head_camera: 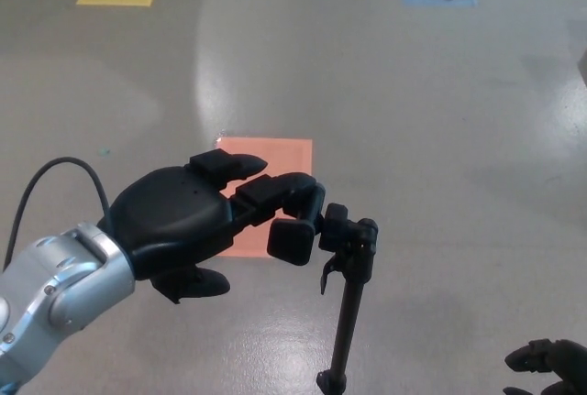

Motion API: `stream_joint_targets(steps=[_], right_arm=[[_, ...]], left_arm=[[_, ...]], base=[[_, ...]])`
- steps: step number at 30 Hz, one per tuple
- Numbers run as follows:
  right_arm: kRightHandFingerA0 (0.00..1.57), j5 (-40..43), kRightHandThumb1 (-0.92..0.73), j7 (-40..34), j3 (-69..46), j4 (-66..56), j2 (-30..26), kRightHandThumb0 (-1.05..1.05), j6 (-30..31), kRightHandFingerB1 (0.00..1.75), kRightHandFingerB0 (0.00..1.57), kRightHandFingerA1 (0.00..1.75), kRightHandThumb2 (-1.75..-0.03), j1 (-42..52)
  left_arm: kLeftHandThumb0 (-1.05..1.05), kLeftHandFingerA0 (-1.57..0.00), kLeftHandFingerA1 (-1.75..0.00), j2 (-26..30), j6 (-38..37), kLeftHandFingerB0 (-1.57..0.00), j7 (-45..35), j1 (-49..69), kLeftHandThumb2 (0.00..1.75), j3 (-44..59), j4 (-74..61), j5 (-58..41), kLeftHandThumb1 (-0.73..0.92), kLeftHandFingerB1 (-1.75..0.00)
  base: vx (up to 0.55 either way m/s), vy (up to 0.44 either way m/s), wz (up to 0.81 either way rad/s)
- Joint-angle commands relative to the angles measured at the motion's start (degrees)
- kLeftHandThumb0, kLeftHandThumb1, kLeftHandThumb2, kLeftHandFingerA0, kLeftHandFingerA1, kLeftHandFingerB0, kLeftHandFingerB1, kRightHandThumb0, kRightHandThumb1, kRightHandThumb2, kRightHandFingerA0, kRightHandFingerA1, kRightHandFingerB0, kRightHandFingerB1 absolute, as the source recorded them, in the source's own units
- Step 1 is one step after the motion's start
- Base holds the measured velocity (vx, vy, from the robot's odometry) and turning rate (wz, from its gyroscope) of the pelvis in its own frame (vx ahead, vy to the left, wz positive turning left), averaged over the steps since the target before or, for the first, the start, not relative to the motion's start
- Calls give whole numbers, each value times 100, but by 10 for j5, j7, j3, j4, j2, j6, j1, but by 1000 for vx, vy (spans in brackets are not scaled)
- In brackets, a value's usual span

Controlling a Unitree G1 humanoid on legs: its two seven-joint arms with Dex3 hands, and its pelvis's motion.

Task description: The robot uses its left hand to grab the top of a phone stand kept on the floor and tilt it upwards to adjust its angle

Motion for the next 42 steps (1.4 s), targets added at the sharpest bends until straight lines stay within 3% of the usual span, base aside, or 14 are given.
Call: stream_joint_targets(steps=[1, 17, 18, 19, 20, 42], right_arm=[[20, -10, -76, -8, 6, -1, -2, -63, 5, 30, 27, 31, -63, -5], [19, -10, -77, -20, 6, -2, -8, -62, -12, 30, 25, 32, -63, -5], [19, -10, -77, -21, 6, -1, -7, -62, -12, 30, 25, 32, -63, -5], [19, -10, -77, -21, 6, -1, -7, -62, -12, 30, 25, 32, -63, -5], [18, -10, -77, -21, 6, -1, -7, -62, -12, 30, 25, 32, -63, -5], [18, -9, -77, -18, 5, -1, -9, -62, -8, 30, 24, 33, -63, -18]], left_arm=[[-31, -4, -27, 3, 7, -1, -2, 4, 67, -1, 10, 8, 43, -15], [-36, -5, -29, 7, -1, 0, 9, 1, 70, -16, 33, 26, 46, -14], [-32, -6, -26, 7, -2, 0, 12, 2, 58, -17, 34, 28, 52, -16], [-32, -6, -26, 7, -3, 0, 13, 3, 58, -18, 35, 28, 52, -16], [-35, -5, -31, 7, -9, 0, 18, 4, 69, -18, 39, 26, 45, -15], [-33, -4, -34, 1, -13, -1, 24, 7, 66, -26, 40, 30, 44, -15]], base=[[0, 0, 0], [0, 0, 0], [0, 0, 0], [0, 0, 0], [0, 0, 0], [0, 0, 0]])
